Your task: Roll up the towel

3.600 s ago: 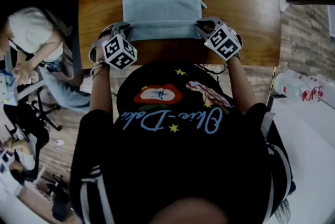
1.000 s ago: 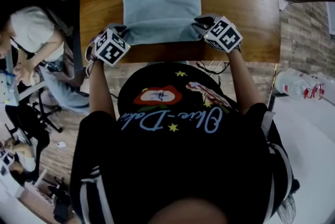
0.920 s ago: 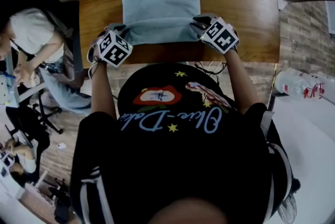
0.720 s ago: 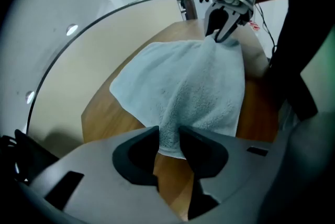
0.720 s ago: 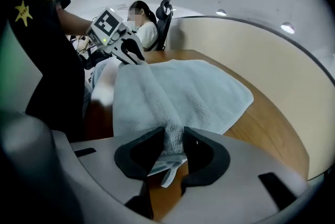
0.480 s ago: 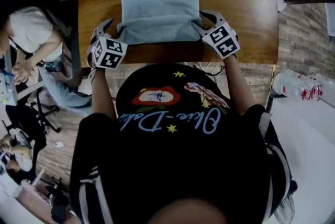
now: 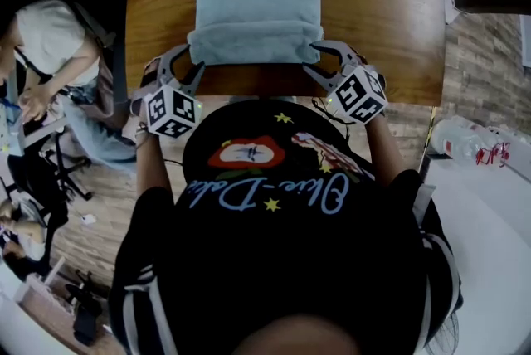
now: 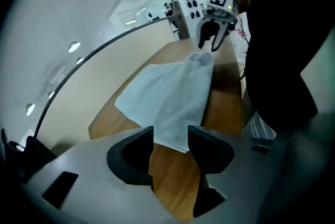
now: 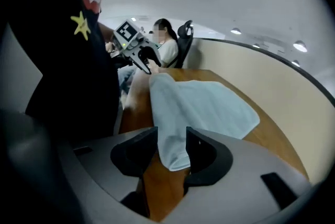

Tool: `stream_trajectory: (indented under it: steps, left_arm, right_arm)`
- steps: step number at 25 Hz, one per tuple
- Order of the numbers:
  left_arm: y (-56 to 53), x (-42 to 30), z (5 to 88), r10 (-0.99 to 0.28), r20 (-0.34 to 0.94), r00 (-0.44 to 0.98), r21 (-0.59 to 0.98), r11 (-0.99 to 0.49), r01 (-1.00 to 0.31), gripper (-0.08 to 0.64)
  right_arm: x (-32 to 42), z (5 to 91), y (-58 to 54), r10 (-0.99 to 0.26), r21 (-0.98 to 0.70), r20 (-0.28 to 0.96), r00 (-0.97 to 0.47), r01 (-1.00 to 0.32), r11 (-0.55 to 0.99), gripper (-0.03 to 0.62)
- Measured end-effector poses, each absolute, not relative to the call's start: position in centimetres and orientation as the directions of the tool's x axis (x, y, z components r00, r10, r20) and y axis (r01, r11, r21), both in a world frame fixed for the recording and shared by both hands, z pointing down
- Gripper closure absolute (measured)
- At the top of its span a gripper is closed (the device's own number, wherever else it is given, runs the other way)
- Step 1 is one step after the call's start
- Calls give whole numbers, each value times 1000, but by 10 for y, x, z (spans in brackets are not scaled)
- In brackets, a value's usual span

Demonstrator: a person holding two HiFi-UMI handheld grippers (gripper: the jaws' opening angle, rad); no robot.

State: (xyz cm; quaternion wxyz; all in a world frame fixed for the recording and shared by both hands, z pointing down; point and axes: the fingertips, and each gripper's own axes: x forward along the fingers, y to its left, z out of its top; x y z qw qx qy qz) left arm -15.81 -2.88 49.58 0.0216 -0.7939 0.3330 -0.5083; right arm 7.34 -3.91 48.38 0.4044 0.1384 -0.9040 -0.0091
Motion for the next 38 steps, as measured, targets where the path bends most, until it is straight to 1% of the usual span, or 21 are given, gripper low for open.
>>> stream_trajectory:
  steps: [2,4,10,11,12,13,14,17,20,23,30,32,35,38]
  left_arm:
    - [-18,-147,513,-502,825,258,-362,-822,-440,357]
    - [-15,-141,530,-477,846,236,-361,-840,-404,357]
    - [-31,-135,550,-465,869,172,-396,-859,-323,360]
    - [-33,-136,550,-466,869,168,-400,-860,-317,369]
    - [-35,-136,550,-469,867,165,-405,-859,-313,396]
    - [-36,-137,550,-472,866,163,-409,-858,-312,431]
    - [-36,-138,549,-473,866,164,-408,-857,-316,447]
    - [-33,-138,550,-463,868,180,-385,-856,-345,485]
    - [-27,-137,549,-454,870,195,-367,-858,-360,492]
    - [-11,-135,544,-416,885,209,-331,-878,-347,497]
    - [23,-133,528,-236,925,299,-128,-931,-341,497]
    - [19,-136,522,-199,926,322,-77,-931,-355,497]
    - [5,-139,516,-154,927,342,-19,-929,-369,499]
    - [-9,-142,516,-91,928,361,56,-924,-377,500]
  right_arm:
    - [69,499,-29,-223,139,767,-602,-184,973,437]
    - [68,515,-26,-209,156,800,-562,-140,978,436]
    - [72,551,-35,-214,215,872,-440,-48,975,437]
    - [71,553,-35,-208,212,877,-433,-39,976,438]
    - [71,554,-35,-199,205,880,-431,-33,978,449]
    - [71,553,-35,-191,195,880,-434,-35,980,461]
    - [71,552,-34,-185,184,878,-442,-45,982,551]
    - [74,551,-33,-157,124,865,-476,-101,987,569]
    - [78,548,-30,-125,61,850,-511,-141,988,572]
    - [79,540,-20,-87,-2,834,-545,-160,987,574]
    - [82,517,9,82,-236,770,-633,-163,958,574]
    - [81,509,3,89,-278,741,-666,-183,943,574]
    - [78,498,-17,59,-330,693,-719,-243,912,574]
    - [75,496,-37,45,-377,672,-739,-288,880,574]
